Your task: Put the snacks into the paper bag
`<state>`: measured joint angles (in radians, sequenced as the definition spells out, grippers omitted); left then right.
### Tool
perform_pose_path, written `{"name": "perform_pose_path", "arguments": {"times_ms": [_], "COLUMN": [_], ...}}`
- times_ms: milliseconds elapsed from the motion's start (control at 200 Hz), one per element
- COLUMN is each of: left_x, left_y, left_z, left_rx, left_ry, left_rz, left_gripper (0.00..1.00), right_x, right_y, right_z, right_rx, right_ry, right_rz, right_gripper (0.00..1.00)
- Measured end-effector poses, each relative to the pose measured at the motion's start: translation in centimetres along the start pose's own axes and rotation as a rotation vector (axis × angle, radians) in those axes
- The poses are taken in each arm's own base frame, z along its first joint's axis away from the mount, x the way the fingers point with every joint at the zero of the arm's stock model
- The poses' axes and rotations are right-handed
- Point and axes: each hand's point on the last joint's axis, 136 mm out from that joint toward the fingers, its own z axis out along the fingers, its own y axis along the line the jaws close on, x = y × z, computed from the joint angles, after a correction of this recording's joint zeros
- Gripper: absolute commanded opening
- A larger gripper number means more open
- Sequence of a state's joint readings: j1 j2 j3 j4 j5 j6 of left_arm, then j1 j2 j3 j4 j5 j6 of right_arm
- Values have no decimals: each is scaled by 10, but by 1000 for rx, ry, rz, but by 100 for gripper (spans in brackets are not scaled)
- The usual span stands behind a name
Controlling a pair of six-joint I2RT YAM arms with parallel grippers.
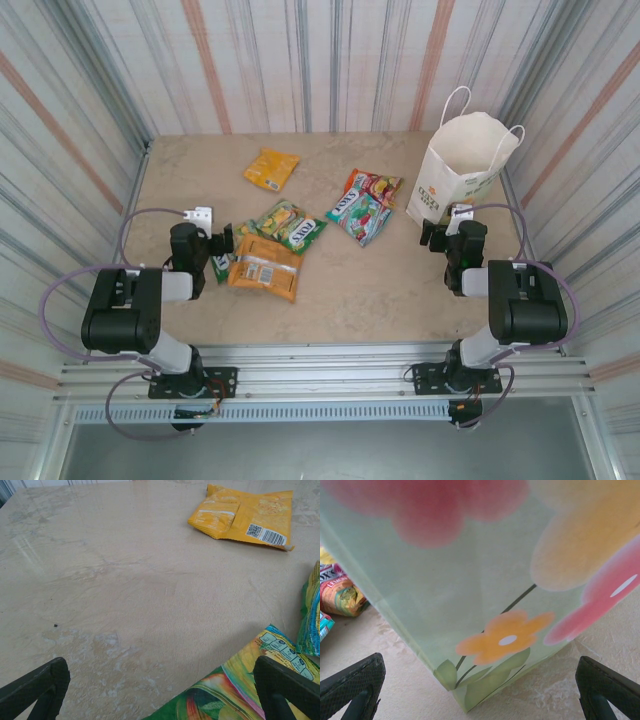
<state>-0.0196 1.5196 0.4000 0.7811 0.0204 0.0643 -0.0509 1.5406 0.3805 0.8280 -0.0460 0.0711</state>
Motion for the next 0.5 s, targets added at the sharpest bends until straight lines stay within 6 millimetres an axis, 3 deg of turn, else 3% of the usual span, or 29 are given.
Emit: {"name": "perform_pose_path", "arguments": {"times_ms": [130, 236, 376, 496], "left_x": [0, -5, -39, -71], "left_y": [-3, -3, -2, -17], "left_z": [-1, -5, -16, -34], "left_rx": [19, 19, -19, 10], "left_ry": [6, 24, 25, -4], "left_rz": [2, 2, 0, 11], "left_gripper": [98, 98, 98, 97], "right_x": [-1, -16, -48, -69], "right_y": [1, 2, 5, 9], "right_z": [1, -3, -11, -25], "right_rx": [-2, -1, -3, -7], "right_ry": [26, 33, 47, 90], "right_rz": [1, 8, 53, 104], "right_gripper": [99, 99, 99, 99]}}
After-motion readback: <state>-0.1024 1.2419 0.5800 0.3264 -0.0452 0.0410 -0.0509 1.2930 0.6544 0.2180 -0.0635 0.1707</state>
